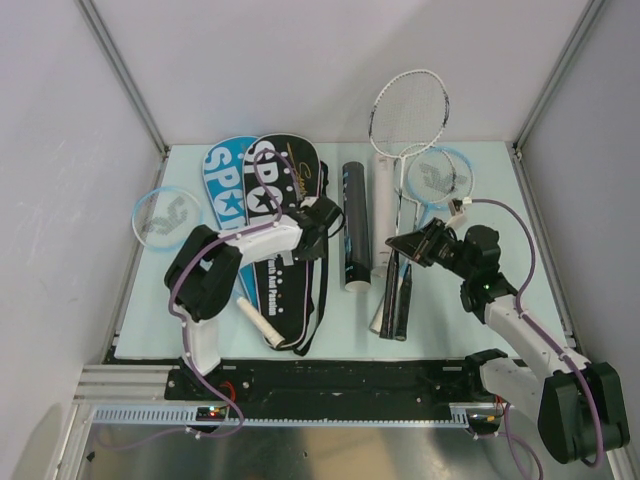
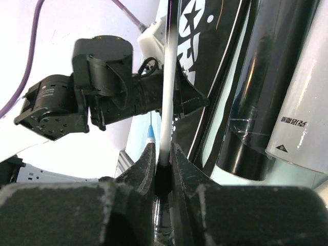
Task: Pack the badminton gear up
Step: Open the racket bag at the center of the board, then place the racket in the racket bag.
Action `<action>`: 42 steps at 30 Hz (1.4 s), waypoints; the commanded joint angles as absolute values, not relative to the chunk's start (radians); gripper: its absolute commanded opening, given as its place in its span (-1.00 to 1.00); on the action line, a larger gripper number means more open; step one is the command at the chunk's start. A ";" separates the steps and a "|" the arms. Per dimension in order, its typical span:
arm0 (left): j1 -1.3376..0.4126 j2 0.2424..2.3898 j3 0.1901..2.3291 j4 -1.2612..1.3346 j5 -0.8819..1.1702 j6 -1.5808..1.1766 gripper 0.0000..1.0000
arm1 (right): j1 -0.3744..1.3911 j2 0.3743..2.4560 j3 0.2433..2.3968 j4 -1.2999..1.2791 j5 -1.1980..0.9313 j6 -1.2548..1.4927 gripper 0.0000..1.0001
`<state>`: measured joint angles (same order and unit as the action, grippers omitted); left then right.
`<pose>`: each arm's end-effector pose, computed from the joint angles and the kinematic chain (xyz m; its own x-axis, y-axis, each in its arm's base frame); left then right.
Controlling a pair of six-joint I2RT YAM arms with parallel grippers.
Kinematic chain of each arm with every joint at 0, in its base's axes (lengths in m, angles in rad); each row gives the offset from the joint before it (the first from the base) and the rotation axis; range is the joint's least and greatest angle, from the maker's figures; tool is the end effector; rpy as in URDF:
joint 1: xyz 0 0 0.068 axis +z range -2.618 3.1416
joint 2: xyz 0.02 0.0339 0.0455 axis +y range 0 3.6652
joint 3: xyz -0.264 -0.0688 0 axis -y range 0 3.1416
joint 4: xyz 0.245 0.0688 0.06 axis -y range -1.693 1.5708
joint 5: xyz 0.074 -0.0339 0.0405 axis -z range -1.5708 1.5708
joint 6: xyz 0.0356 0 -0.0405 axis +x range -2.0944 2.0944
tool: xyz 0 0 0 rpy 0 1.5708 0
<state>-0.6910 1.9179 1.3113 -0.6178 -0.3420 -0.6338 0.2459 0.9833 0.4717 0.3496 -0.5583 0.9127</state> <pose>0.3018 -0.2341 0.1702 -0.8877 0.0101 -0.4604 -0.0162 0.9985 0.0531 0.2083 0.0717 0.2488 -0.6602 0.5261 -0.5360 -0.3126 0.4564 0.8331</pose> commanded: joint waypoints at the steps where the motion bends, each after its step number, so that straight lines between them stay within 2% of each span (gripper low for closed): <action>1: -0.681 1.782 1.339 -0.662 -0.338 -0.674 -1.00 | 0.281 0.967 0.474 0.363 -0.593 0.920 -1.00; 17: -0.588 1.622 1.346 -0.659 -0.184 -0.714 -1.00 | 0.537 0.796 0.477 -0.012 -0.414 0.952 -1.00; 24: -0.574 1.592 1.363 -0.659 -0.148 -0.714 -1.00 | 0.593 0.759 0.479 -0.106 -0.372 0.960 -1.00; 42: -0.570 1.497 1.338 -0.649 -0.097 -0.673 -1.00 | 0.798 0.899 0.480 0.118 -0.395 1.059 -1.00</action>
